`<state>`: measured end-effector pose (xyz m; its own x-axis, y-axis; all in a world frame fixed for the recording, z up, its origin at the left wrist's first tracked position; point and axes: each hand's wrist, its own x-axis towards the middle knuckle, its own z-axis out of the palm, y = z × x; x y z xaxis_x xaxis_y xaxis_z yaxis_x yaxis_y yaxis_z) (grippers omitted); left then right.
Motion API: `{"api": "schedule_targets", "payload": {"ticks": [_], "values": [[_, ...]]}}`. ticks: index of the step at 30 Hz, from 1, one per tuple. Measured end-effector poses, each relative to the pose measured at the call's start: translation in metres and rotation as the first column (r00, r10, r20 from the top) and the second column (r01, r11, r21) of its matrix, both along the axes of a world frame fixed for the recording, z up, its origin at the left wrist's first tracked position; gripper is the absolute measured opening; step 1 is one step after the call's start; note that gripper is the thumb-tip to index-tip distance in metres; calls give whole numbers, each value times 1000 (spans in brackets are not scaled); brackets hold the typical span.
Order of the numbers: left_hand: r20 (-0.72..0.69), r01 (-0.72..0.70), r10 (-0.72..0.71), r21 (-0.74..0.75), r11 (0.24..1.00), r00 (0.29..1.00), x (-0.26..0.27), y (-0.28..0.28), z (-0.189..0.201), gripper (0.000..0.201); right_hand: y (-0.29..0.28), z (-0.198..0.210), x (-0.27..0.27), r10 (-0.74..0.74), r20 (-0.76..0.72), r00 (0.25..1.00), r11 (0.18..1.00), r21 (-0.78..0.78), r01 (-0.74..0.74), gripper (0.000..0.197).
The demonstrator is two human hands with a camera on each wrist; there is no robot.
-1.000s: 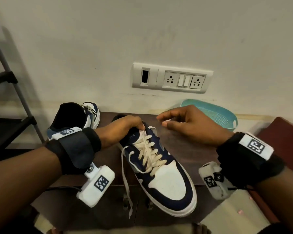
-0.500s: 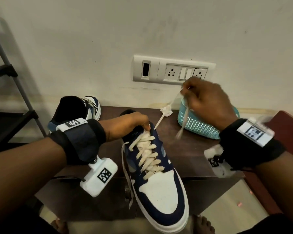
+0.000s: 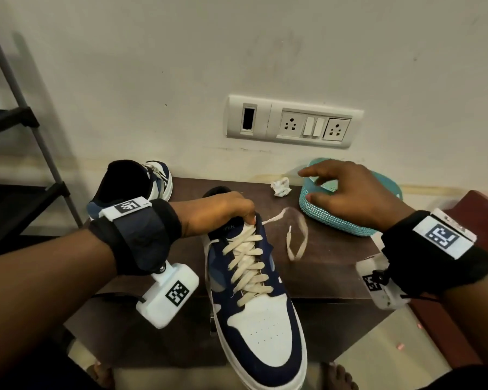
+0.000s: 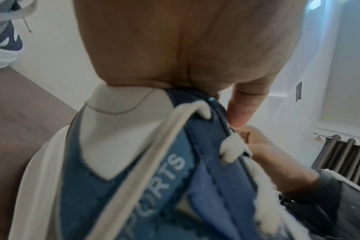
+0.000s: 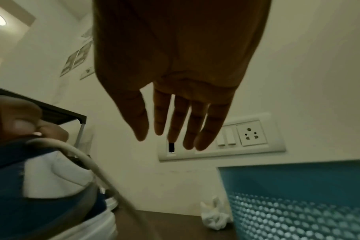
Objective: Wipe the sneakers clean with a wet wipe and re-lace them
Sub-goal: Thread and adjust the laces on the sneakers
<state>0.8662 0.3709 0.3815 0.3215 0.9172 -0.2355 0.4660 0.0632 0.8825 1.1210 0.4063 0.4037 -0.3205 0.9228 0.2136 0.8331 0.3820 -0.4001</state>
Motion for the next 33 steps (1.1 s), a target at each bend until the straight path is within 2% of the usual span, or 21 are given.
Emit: {"api": "schedule_targets", "payload": {"ticks": [3,5,9,13,15,18,20,22,24,27,29,31,33], "values": [[-7,14,-13,13,1000,1000,-1,0,0,37,-17,-5,-19,207,-213,955,959,-151,-241,44],[1,23,-23,9,1000,1000,-1,2,-1,37,-23,-13,-29,268,-280,922,917,-220,-333,44],[7,19,-19,-2,1000,1000,-3,1,-1,27,-26,-22,-37,287,-277,917,905,-236,-354,27],[3,35,-35,6,999,999,-4,-1,0,15,-30,-25,-36,291,-261,920,910,-222,-351,35],[-3,20,-20,-4,1000,1000,-4,-1,0,10,-32,-24,-38,294,-266,918,924,-167,-345,29],[-3,12,-12,-5,1000,1000,-5,-1,0,10,-29,-26,-38,349,-302,887,928,-25,-373,10],[1,14,-14,-12,1000,1000,-4,-3,1,10,-29,-27,-38,381,-217,899,923,30,-384,4],[-4,16,-16,-13,1000,1000,-3,-3,1,21,-31,-26,-38,371,3,928,922,113,-369,2],[-4,14,-14,-15,1000,1000,-1,-3,2,23,-29,-24,-38,288,179,941,924,208,-322,9],[24,2,-2,-3,1000,1000,3,-3,7,19,-24,-21,-37,188,210,960,936,258,-240,13],[52,2,-3,8,1000,999,2,-3,10,18,-20,-22,-35,182,141,973,958,197,-208,5],[79,13,-15,22,1000,997,-1,-7,13,18,-16,-21,-29,218,-6,976,976,-2,-218,13],[105,-22,19,31,999,994,-7,-8,15,23,-13,-17,-18,225,-139,964,946,-206,-251,20]]}}
